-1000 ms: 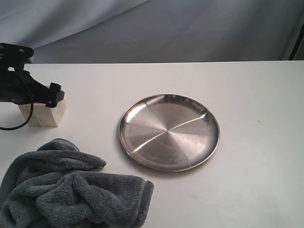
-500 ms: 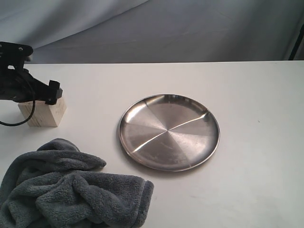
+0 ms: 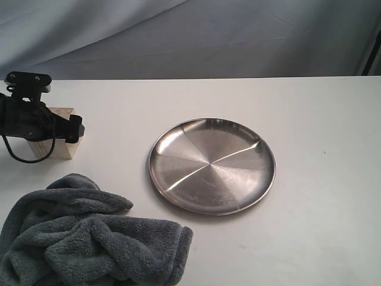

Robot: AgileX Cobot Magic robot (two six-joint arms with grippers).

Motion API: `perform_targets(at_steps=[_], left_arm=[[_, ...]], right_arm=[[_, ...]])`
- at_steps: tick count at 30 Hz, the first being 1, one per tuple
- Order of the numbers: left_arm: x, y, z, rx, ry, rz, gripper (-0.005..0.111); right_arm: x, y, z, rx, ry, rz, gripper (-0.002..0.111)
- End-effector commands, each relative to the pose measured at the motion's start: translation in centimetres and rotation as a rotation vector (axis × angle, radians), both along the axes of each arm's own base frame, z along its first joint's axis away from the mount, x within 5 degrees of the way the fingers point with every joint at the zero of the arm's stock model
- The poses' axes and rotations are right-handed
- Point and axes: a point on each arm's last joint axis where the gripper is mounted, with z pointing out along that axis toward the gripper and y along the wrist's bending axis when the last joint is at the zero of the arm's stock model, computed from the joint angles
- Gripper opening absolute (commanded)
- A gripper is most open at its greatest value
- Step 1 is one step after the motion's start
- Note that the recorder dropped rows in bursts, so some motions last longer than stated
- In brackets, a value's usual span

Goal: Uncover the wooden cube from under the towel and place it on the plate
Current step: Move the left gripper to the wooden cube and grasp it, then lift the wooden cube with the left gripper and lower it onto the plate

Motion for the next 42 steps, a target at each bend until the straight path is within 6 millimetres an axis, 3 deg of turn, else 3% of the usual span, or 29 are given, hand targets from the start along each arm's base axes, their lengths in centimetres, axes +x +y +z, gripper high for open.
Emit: perform_targets(at_steps=[1, 5, 13, 19, 27, 33, 38, 42], left_arm=[[0.2, 0.0, -0.2, -0.011, 0.003, 0.020, 0.101], [0.2, 0.1, -0.2, -0.002, 0.001, 0.032, 0.076], [0.1, -0.2, -0.2, -0.026, 0.005, 0.008, 0.001], [0.1, -0.2, 1.1, -0.020, -0.028, -0.001, 0.000], [-1.0, -1.1, 6.2, -0.092, -0.145, -0.074, 0.000], [-3.1, -2.1, 9.4, -0.168, -0.207, -0.169, 0.000], [-4.9, -4.2, 11.5, -0.223, -0.253, -0.333, 0.000], [-6.2, -7.9, 12.0, -0.180, -0.253, -0.498, 0.000]], right_arm=[[0.0, 0.0, 0.0, 0.003, -0.013, 0.000, 0.000], [0.0, 0.0, 0.0, 0.003, -0.013, 0.000, 0.000], [0.0, 0.0, 0.0, 0.003, -0.013, 0.000, 0.000], [0.0, 0.0, 0.0, 0.003, -0.013, 0.000, 0.000], [0.0, 0.0, 0.0, 0.003, -0.013, 0.000, 0.000], [0.0, 0.0, 0.0, 0.003, -0.013, 0.000, 0.000], [0.0, 0.0, 0.0, 0.003, -0.013, 0.000, 0.000], [0.0, 0.0, 0.0, 0.003, -0.013, 0.000, 0.000]])
